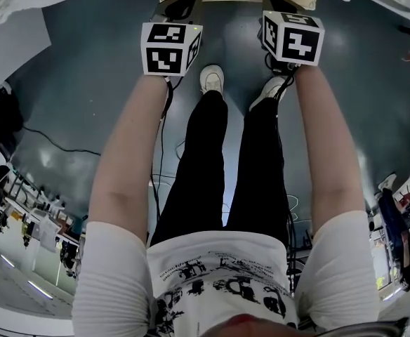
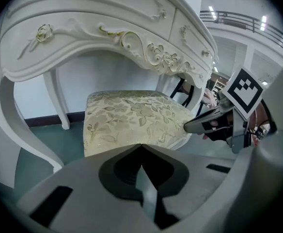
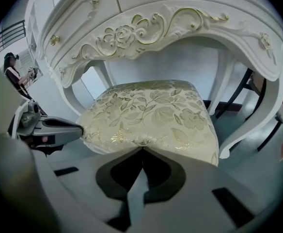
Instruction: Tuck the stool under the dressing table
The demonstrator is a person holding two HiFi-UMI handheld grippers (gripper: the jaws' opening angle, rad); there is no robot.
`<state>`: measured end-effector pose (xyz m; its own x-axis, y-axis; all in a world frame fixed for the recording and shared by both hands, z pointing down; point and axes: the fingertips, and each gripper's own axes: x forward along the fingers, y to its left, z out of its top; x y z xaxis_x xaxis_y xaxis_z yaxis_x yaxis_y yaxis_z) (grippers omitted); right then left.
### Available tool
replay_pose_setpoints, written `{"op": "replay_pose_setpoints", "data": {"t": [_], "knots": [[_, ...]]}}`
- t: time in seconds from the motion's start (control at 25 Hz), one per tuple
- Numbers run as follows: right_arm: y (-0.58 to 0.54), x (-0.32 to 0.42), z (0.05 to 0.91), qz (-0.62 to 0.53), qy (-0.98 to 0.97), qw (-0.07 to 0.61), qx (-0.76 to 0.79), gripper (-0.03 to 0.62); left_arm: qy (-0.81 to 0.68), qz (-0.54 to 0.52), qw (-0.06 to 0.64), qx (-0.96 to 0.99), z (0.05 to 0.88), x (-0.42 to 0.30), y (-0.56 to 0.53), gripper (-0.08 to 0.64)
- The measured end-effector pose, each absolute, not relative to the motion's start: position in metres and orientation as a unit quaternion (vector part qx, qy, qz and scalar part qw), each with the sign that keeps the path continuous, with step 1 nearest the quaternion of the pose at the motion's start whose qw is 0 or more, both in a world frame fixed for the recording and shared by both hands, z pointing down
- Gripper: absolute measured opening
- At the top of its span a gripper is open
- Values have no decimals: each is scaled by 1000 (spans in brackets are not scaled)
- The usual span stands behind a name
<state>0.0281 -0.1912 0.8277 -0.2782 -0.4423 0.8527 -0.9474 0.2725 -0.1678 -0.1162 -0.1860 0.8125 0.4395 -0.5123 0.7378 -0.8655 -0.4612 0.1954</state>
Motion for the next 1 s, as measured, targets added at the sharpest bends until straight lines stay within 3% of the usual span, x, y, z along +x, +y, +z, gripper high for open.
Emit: {"op": "replay_pose_setpoints", "data": {"t": [0.48,1.0], "knots": [[-247,25,832,380,-711,375,457,18,-441,293,292,797,816,-121,-238,20],[-285,21,826,324,-706,402,485,18,-450,297,270,798,812,-124,-277,20]]}}
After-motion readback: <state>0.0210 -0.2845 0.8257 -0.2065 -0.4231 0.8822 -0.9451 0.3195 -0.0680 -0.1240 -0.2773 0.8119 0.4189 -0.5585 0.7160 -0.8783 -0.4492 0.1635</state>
